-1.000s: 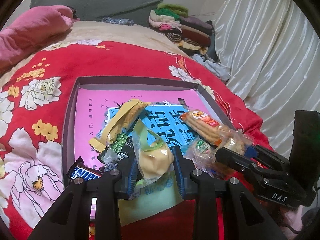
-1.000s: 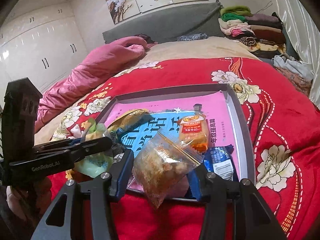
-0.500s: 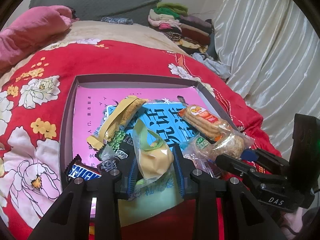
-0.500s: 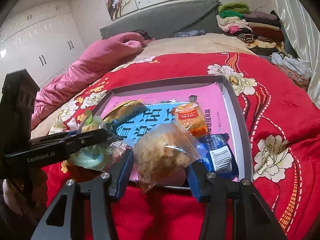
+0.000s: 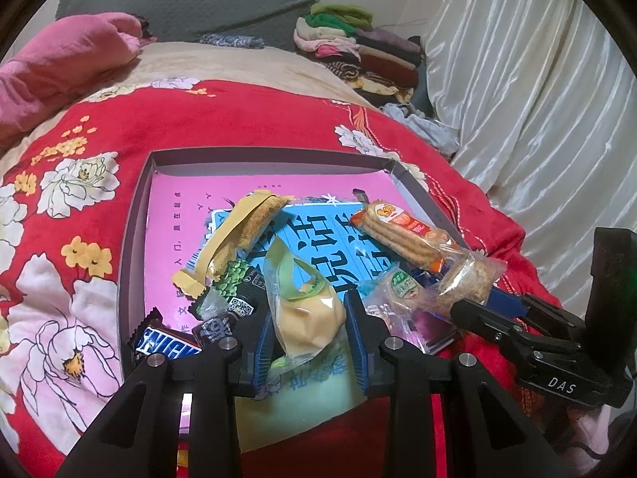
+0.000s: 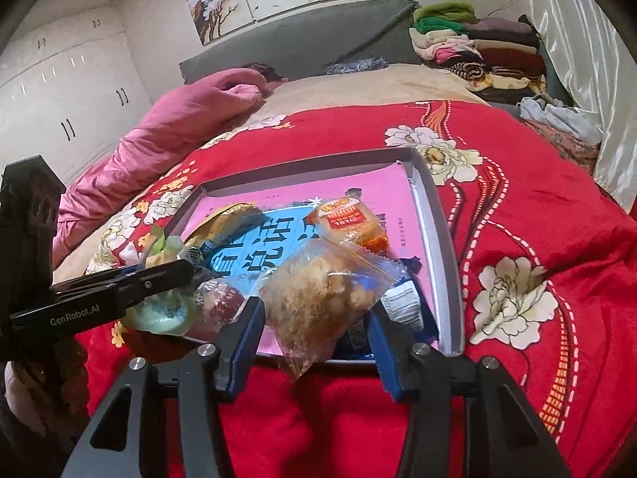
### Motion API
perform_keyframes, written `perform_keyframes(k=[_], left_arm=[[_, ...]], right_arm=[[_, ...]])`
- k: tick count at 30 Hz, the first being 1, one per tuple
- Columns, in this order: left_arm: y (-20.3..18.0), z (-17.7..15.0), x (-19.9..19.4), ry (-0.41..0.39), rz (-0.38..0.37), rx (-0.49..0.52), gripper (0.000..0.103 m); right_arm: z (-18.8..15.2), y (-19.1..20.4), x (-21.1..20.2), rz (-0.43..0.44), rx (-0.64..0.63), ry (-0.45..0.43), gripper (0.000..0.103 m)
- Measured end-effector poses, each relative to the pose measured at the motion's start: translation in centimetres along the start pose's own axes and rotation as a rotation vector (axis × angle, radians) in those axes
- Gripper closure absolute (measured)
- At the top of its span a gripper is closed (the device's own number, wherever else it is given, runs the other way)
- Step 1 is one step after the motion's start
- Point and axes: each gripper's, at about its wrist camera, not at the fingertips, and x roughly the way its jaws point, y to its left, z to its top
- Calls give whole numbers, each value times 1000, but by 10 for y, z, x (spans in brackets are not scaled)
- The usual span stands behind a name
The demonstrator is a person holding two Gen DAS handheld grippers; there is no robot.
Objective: Organize snacks
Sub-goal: 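Carry the yellow cake bag with the left tool while the right tool carries the cookie bag into the tray, then open both tools to release the bags in the tray and withdraw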
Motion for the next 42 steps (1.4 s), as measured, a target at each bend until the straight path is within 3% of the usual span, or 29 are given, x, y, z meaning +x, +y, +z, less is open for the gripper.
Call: perform_keyframes(k=[7,15,21,25,31,33,34,35,37,42], left_arm=[[-1,1,0,11,0,1,69],[0,2,0,23,-1,-3,66],[-1,1,-3,31,-6,1,60],[0,2,-6,30,-11,-5,50],[0,2,-8,33,-7,-5,49],[0,2,-11,33,-9,-10,44],[1,3,-14,30,-15,-13,37],[1,3,-16,27,-19,-15,33],[0,5,-22,19,-23,-17,32],[-2,7,-38,-1,3,-18,27]], right_arm=[[0,-4,-4,-38,26,7,46],[3,5,-3,-20,17,22,46],[4,7,-9,-19,19,13,46],[5,5,-12,-20,35,0,43],[7,7,-16,-36,30,-9,42],[8,8,-22,-37,30,-28,42],[9,9,-25,-36,28,-38,42],[10,10,-28,-36,26,-45,41],[12,13,-34,-31,25,-61,34],[13,23,-51,-43,-3,-92,29]])
